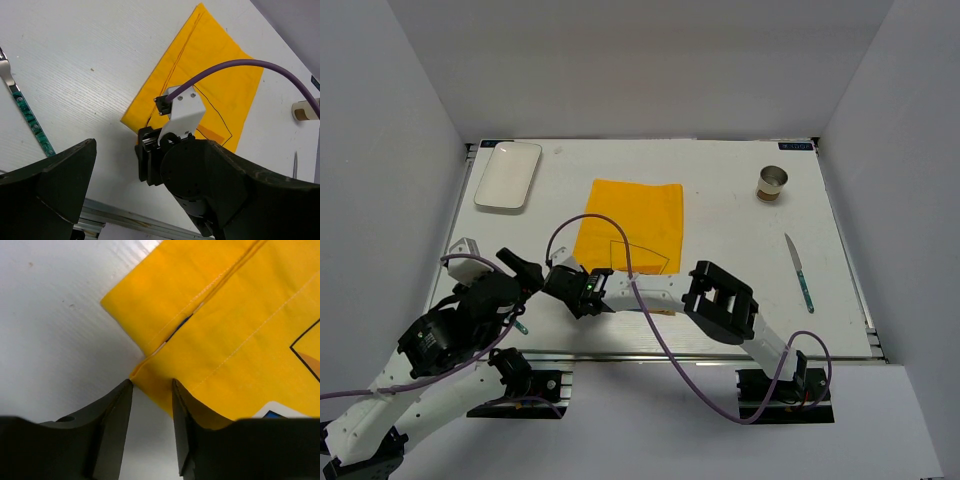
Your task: Set the dinner table for one person
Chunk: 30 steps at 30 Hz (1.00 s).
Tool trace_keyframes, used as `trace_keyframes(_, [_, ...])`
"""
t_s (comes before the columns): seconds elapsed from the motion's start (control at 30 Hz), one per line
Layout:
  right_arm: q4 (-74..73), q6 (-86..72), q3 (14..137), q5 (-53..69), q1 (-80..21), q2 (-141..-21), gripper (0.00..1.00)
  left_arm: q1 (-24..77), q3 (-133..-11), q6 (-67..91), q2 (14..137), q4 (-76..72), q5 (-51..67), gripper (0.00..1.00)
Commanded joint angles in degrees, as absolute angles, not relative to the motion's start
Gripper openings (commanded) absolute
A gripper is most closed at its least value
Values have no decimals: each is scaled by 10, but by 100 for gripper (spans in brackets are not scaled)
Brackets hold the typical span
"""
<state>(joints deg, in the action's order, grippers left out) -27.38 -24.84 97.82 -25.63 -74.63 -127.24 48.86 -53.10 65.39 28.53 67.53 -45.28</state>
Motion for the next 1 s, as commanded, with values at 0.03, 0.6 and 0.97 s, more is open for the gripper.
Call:
trace_keyframes(0.03, [-286,-264,991,-297,-744,-1283,38,490,-528,661,289,681,-466,98])
trace_keyframes(0.6, [-192,-329,814,-363,-669,-1045,0,490,-497,678,386,626,-431,98])
trace_keyframes(0.97, [-207,-417,591,-433,-555,-788,0,484,-451,745,602,478,-377,98])
